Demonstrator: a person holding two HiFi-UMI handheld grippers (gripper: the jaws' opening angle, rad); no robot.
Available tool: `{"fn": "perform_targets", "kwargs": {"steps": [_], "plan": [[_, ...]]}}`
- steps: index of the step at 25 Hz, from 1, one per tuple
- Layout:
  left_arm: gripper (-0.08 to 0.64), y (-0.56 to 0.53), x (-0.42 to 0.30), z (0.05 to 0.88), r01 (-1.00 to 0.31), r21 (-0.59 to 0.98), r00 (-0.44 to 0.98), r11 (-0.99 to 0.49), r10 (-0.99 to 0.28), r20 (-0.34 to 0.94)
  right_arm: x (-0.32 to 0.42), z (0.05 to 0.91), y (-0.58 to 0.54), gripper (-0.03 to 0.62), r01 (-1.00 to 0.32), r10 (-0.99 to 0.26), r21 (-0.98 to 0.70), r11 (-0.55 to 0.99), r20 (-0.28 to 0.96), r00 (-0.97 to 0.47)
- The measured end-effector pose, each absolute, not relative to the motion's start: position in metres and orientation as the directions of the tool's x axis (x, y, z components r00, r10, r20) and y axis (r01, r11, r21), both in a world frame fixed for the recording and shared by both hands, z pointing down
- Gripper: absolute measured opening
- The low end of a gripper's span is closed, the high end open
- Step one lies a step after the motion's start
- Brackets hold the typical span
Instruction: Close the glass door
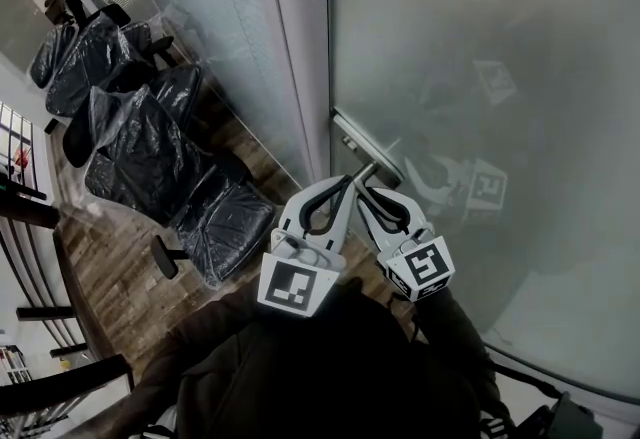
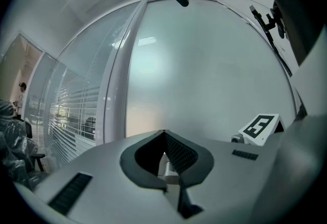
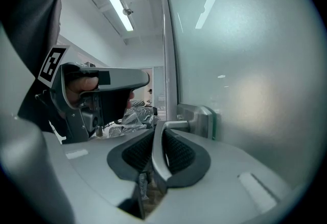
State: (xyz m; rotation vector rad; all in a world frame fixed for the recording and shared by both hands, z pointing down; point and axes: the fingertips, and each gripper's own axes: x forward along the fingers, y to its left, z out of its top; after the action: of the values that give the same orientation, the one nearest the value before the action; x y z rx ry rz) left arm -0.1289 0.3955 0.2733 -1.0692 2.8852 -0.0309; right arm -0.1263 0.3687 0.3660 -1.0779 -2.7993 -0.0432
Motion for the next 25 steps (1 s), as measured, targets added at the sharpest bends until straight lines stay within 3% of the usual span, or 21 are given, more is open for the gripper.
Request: {"fn": "perform_targets", "kwargs": {"steps": [8, 12, 23, 25], "plan": [[-0.003, 0.407, -0.135, 0.271, -0.645, -0.147, -0.754, 0.75, -0.656, -0.043, -0.133, 0.366, 0.379, 0.063, 0.683, 0.678, -0.029, 0.73, 0.161, -0.717], [-0.003, 0.411, -0.12, 0.265, -0.634, -0.07, -0.765, 0.77, -0.638, -0.084, -0.114, 0.353, 0.37, 0.064, 0.647, 0.628, 0.083, 0.758, 0.175, -0.758], [-0.003, 0.443, -0.093, 0.279, -0.527, -0.038, -0.847, 0.849, -0.528, -0.061, -0.085, 0.274, 0.377, 0.063, 0.672, 0.689, 0.165, 0.722, -0.088, -0.719], [-0.003, 0.45, -0.084, 0.291, -0.517, -0.037, -0.855, 0.855, -0.518, -0.036, -0.072, 0.268, 0.386, 0.009, 0.716, 0.725, 0.118, 0.689, -0.113, -0.679]]}}
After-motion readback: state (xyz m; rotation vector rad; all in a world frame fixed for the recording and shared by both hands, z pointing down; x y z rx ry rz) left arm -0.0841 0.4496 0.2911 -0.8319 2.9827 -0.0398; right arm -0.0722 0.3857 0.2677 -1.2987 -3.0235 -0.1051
